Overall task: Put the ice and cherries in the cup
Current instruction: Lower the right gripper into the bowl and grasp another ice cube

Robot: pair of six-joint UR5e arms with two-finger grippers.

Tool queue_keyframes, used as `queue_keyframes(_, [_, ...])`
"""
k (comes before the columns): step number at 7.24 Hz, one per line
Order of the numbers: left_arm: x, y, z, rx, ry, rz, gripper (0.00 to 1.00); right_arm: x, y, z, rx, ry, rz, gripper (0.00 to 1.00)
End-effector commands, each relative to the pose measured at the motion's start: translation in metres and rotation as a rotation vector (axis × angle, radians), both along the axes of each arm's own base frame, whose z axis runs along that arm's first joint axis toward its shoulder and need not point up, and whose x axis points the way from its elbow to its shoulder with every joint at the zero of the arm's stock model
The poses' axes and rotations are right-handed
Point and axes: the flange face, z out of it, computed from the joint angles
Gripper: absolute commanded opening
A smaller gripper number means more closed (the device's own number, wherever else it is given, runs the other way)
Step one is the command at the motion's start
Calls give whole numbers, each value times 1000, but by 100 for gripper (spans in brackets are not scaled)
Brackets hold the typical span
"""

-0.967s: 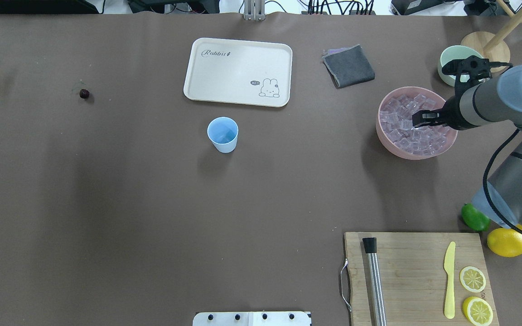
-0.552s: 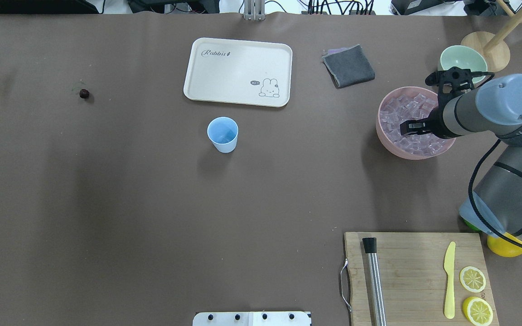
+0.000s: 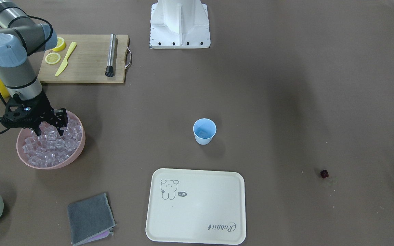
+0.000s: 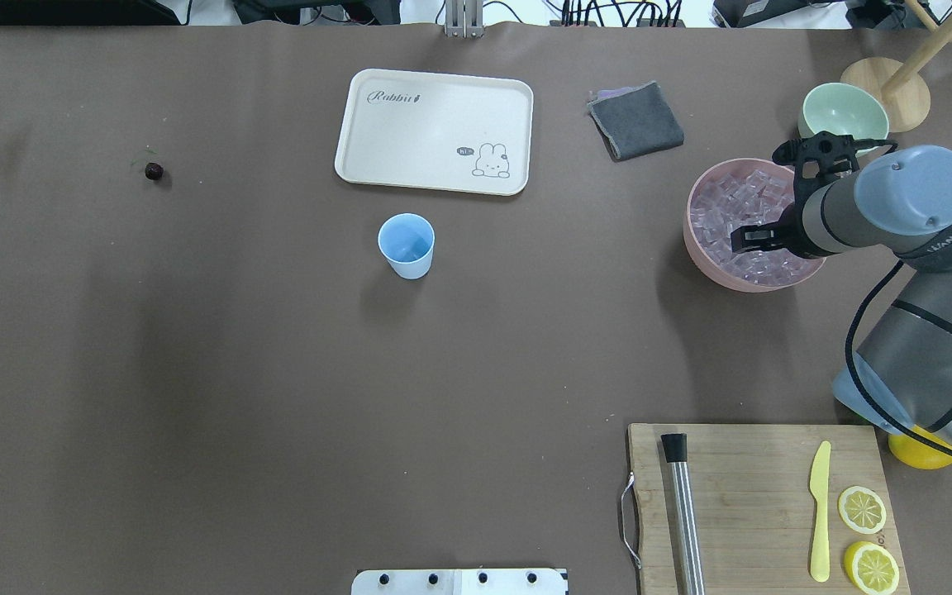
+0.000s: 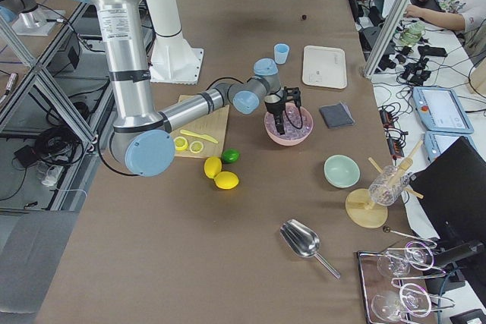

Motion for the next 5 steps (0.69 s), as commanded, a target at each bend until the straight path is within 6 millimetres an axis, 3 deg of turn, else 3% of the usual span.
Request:
queue_keyframes(1, [0,2,1,-1,0,0,98,-3,-1,2,-3,4,-3,46])
queue_keyframes(2, [0,2,2,-4,0,0,98,-8,1,1,5,6,-19,10])
queue_keyframes(3, [0,1,4,-7,-3,0,98,-13,-1,-8,16,-5,-26,0])
queue_keyframes(5, [0,1,6,-11,-4,-2,98,-15,-1,-12,21,-8,-26,0])
